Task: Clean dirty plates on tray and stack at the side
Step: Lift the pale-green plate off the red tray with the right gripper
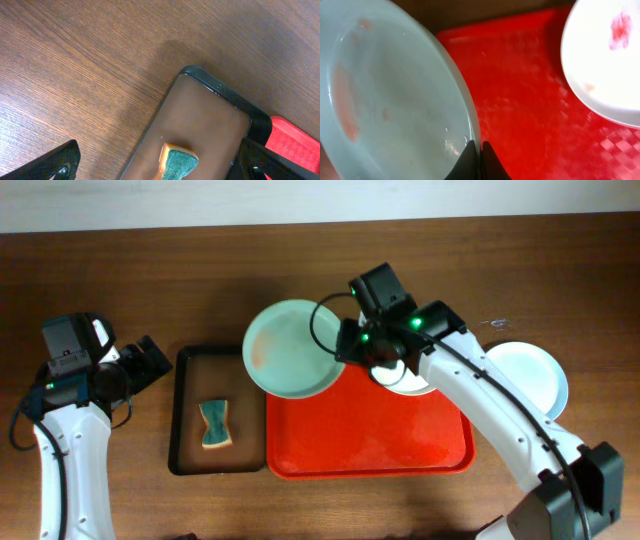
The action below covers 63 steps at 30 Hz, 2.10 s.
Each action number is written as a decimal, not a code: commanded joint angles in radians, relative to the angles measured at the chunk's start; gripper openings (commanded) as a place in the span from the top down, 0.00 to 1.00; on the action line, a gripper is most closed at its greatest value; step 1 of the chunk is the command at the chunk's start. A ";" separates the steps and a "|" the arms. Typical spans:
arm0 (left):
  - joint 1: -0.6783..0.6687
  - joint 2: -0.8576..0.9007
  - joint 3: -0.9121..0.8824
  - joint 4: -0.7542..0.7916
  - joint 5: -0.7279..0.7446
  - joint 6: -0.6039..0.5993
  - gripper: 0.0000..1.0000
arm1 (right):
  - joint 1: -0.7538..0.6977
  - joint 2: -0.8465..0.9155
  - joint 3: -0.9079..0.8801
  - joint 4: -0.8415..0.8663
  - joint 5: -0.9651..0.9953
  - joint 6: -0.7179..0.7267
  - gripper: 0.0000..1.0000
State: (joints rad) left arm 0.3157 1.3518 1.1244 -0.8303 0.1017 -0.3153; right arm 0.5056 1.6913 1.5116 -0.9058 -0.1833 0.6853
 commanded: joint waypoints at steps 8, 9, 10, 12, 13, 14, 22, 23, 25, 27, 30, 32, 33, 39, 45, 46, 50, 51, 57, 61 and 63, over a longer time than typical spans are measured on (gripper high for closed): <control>0.003 -0.011 0.020 -0.001 0.011 -0.010 0.01 | 0.070 0.083 0.038 0.137 0.011 0.039 0.96; 0.003 -0.011 0.020 -0.001 0.011 -0.010 0.01 | 0.082 0.083 0.038 0.153 0.015 0.047 0.96; 0.001 -0.011 0.020 -0.001 0.010 -0.010 0.01 | 0.101 0.083 0.038 0.169 0.022 0.057 0.96; 0.003 -0.010 0.020 -0.001 0.010 -0.010 0.01 | 0.144 0.083 0.038 0.183 0.092 0.083 0.96; 0.002 -0.008 0.020 -0.001 0.010 -0.010 0.01 | 0.161 0.083 0.038 0.191 0.114 0.083 0.96; 0.001 -0.008 0.020 -0.001 0.011 -0.010 0.01 | 0.177 0.083 0.038 0.211 0.117 0.083 0.96; 0.002 -0.008 0.020 -0.001 0.010 -0.010 0.01 | 0.262 0.187 0.038 0.353 0.187 0.116 0.96; 0.002 -0.008 0.020 -0.001 0.010 -0.010 0.01 | 0.275 0.231 0.038 0.391 0.218 0.098 0.96; 0.002 -0.008 0.020 -0.001 0.010 -0.010 0.01 | 0.281 0.244 0.038 0.399 0.307 0.041 0.96; 0.002 -0.008 0.020 -0.001 0.010 -0.010 0.01 | 0.280 0.237 0.049 0.398 0.371 -0.080 0.96; 0.002 -0.008 0.020 -0.001 0.010 -0.010 0.01 | 0.281 0.232 0.092 0.355 0.475 -0.185 0.96; 0.002 -0.008 0.020 -0.001 0.010 -0.010 0.01 | 0.281 0.221 0.132 0.324 0.514 -0.227 0.96; 0.002 -0.008 0.020 -0.001 0.010 -0.010 0.01 | 0.281 0.219 0.154 0.301 0.535 -0.242 0.96; 0.002 -0.008 0.020 -0.001 0.010 -0.010 0.01 | 0.409 0.215 0.230 0.253 0.900 -0.399 0.96; 0.002 -0.008 0.020 -0.001 0.010 -0.010 0.01 | 0.544 0.215 0.230 0.412 1.196 -0.661 0.96; 0.002 -0.008 0.020 -0.001 0.010 -0.010 0.01 | 0.555 0.215 0.230 0.438 1.231 -0.692 0.96; 0.002 -0.008 0.020 -0.001 0.010 -0.010 0.01 | 0.590 0.215 0.230 0.587 1.322 -0.908 0.96; 0.002 -0.008 0.020 -0.001 0.010 -0.010 0.01 | 0.594 0.215 0.230 0.610 1.322 -0.949 0.96; 0.002 -0.008 0.020 -0.001 0.010 -0.010 0.01 | 0.608 0.215 0.230 0.787 1.411 -1.191 0.96; 0.002 -0.008 0.020 -0.001 0.010 -0.010 0.01 | 0.614 0.215 0.230 0.818 1.411 -1.209 0.96; 0.002 -0.008 0.020 -0.001 0.010 -0.010 0.01 | 0.614 0.215 0.230 0.818 1.411 -1.209 0.96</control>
State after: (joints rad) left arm 0.3157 1.3518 1.1244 -0.8299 0.1017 -0.3153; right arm 1.1095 1.9366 1.7206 -0.0959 1.1973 -0.5156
